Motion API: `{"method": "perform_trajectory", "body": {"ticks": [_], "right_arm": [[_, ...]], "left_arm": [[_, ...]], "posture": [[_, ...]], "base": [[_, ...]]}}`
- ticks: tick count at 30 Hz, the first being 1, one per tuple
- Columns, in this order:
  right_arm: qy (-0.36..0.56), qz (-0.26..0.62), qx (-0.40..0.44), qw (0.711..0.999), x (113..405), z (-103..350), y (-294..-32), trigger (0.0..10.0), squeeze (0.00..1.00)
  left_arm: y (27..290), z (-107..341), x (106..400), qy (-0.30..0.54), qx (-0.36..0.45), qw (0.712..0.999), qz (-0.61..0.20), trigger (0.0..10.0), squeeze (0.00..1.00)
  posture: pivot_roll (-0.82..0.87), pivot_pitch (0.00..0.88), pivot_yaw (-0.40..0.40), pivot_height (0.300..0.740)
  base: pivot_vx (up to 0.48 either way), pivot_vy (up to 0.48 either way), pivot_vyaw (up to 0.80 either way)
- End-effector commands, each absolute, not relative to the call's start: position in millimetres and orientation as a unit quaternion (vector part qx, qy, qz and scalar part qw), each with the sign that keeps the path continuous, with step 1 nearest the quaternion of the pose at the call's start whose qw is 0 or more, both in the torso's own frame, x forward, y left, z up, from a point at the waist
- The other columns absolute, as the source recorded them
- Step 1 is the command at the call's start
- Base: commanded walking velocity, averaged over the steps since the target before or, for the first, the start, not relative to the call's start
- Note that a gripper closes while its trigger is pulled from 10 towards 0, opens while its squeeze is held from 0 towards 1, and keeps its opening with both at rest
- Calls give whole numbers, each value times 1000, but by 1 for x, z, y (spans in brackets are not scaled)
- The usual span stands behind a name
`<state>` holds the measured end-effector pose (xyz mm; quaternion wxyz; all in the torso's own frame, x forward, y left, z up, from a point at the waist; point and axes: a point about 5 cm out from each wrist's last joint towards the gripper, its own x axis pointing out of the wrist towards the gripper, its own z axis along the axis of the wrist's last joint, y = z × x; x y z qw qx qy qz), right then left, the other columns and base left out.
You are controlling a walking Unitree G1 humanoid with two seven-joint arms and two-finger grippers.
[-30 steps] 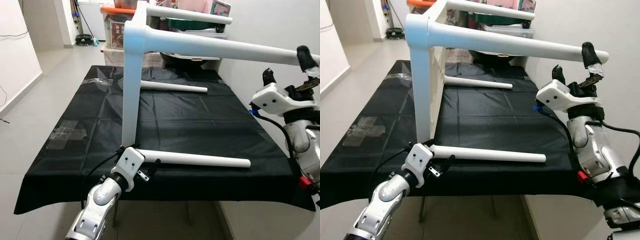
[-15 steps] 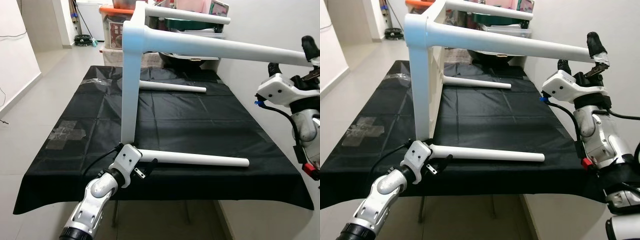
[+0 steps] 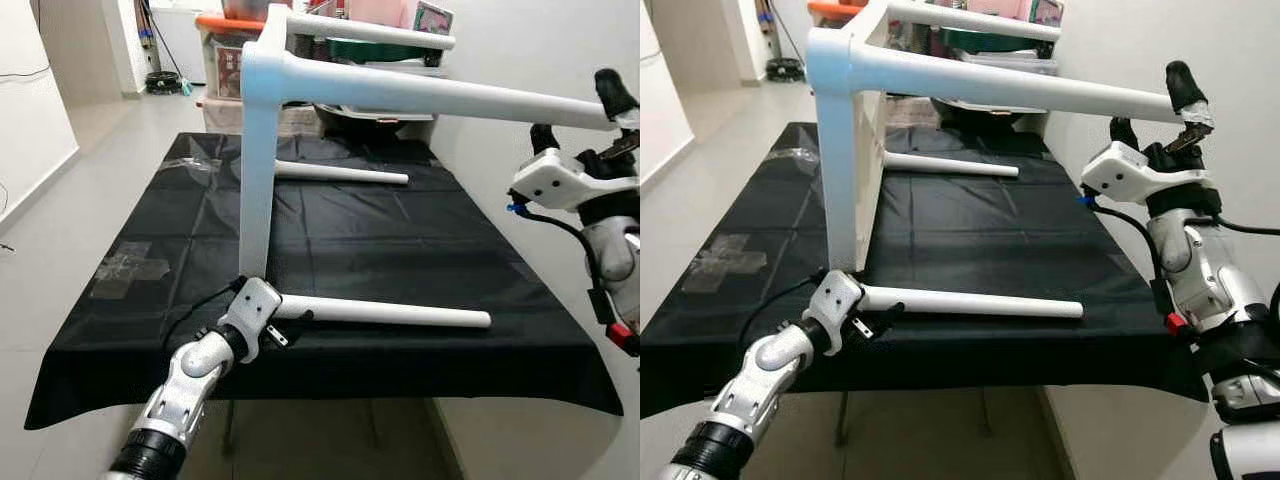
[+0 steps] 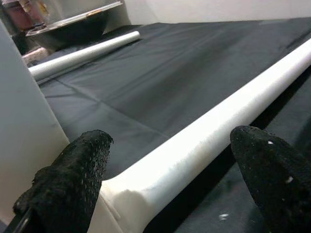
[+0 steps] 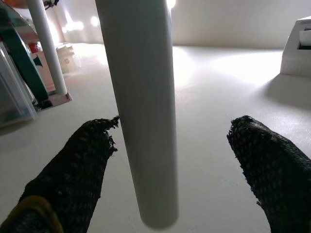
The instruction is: Building children table
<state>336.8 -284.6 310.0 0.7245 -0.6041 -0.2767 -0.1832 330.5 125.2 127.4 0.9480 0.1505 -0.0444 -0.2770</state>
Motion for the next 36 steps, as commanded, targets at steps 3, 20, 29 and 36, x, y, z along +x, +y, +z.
{"method": "perform_trajectory", "body": {"ticks": [3,20,29,36], "right_arm": [[-276,-182,-602,727,338,311,-286,10000,0],[-271,-170,-602,731,340,309,-283,7137,0],[-263,-161,-604,735,344,309,-281,3647,0],[-234,-148,-609,743,354,305,-277,10000,0]], "left_arm": [[133,132,338,-47,150,950,-269,10000,0],[130,132,343,-48,150,946,-283,10000,0],[127,127,343,-45,148,944,-291,10000,0],[126,128,343,-47,148,944,-292,10000,0]], "posture": [[71,0,-94,740],[65,0,-89,740],[64,0,-90,740],[66,0,-94,740]], "base": [[0,0,0],[0,0,0],[0,0,0],[0,0,0]]}}
